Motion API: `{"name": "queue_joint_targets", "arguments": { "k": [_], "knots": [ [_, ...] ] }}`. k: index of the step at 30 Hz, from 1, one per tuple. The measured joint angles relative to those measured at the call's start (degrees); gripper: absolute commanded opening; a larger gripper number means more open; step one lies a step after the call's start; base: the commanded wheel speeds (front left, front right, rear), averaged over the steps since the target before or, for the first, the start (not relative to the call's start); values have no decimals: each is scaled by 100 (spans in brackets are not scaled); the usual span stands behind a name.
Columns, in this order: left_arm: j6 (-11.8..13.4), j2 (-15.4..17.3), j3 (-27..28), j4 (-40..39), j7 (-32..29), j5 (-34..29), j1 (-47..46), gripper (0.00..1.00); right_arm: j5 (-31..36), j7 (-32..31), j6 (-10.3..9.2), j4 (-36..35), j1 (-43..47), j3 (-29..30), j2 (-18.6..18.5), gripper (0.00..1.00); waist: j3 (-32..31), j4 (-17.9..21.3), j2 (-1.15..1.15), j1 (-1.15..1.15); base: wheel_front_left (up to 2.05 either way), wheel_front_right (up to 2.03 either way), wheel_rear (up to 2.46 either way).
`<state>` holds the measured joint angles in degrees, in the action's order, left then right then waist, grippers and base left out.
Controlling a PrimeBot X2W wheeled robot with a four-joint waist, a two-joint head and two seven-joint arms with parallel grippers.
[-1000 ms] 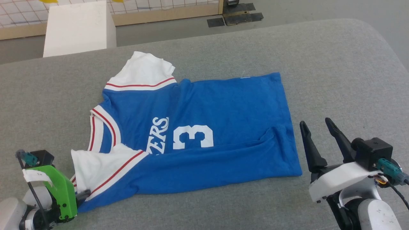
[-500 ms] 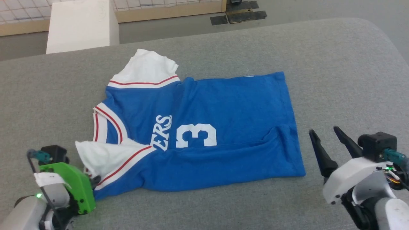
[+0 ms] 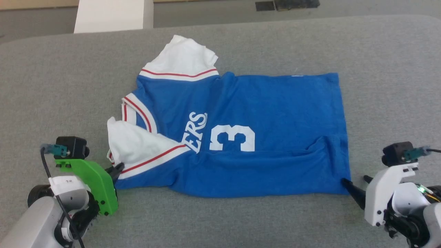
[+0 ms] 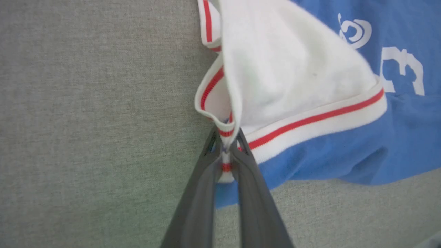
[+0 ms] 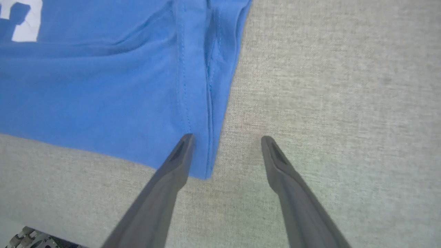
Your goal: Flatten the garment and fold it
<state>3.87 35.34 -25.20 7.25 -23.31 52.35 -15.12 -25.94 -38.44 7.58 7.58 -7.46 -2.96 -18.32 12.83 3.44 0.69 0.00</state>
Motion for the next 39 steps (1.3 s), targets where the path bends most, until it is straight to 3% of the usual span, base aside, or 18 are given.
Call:
{"name": "queue_joint_targets", "arguments": {
  "k": [9,10,11,25,39],
  "knots": [
    [31,-27,-23,-69,22,-2,-21,0,-398,-238,-1,680,-705,-571,-97,100,291,-124,0,0,0,0,0],
    [30,-34,-29,-57,29,-1,-21,0,-454,-299,-1,736,-754,-622,-121,43,304,-132,0,0,0,0,0],
    [30,-42,-35,-45,36,-1,-22,0,-498,-337,-2,779,-801,-688,-159,0,311,-144,0,0,0,0,0],
    [105,-52,-51,54,160,81,443,0,-636,174,-2,1105,-848,-1308,-248,0,-364,-67,0,0,0,0,0],
    [599,441,231,-719,197,243,1450,0,-533,569,-2,848,-433,-1466,-339,0,-1313,-61,0,0,0,0,0]
  ]
}}
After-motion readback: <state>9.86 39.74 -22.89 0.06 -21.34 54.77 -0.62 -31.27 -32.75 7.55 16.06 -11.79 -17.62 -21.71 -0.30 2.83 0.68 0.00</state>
